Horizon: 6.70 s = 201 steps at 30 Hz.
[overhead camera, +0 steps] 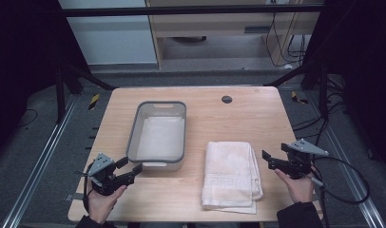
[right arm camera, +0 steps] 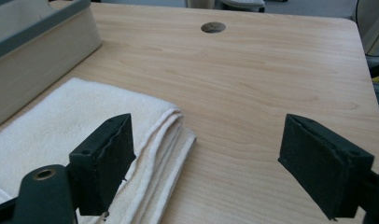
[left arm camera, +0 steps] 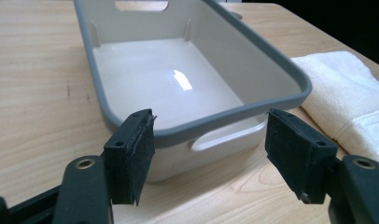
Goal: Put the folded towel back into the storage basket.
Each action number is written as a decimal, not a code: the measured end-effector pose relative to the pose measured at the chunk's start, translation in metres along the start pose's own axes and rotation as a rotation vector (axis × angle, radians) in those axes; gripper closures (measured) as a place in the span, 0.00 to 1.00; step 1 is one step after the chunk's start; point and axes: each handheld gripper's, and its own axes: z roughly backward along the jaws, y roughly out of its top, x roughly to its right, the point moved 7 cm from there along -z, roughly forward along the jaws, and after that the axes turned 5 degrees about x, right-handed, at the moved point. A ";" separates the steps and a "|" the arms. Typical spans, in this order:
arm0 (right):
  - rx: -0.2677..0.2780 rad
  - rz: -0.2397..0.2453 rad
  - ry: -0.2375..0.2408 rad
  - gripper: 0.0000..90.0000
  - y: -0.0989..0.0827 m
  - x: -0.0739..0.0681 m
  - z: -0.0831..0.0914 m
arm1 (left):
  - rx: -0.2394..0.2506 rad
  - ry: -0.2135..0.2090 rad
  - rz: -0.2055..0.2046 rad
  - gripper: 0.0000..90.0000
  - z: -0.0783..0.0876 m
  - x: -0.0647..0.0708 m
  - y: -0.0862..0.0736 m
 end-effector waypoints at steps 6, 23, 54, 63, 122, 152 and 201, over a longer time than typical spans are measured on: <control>0.021 0.008 0.007 0.19 0.012 -0.004 0.001 | 0.000 -0.015 -0.014 0.35 -0.004 0.010 0.005; 0.025 -0.010 0.066 0.24 0.026 -0.009 -0.011 | -0.011 -0.114 -0.084 0.37 -0.038 0.076 0.024; -0.056 0.017 0.143 0.25 0.016 -0.023 -0.026 | -0.143 -0.236 -0.155 0.36 -0.103 0.156 -0.014; -0.066 0.014 0.154 0.25 0.014 -0.025 -0.029 | -0.176 -0.237 -0.163 0.34 -0.114 0.164 -0.027; -0.332 -0.100 0.185 0.39 -0.048 -0.034 -0.086 | -0.320 -0.325 -0.111 0.50 -0.141 0.173 -0.070; -0.268 -0.151 0.254 0.75 -0.025 -0.047 -0.063 | -0.307 -0.402 -0.046 0.85 -0.130 0.178 -0.061; -0.027 -0.020 0.255 0.76 0.061 -0.081 -0.023 | -0.109 -0.370 -0.152 0.86 -0.084 0.169 0.011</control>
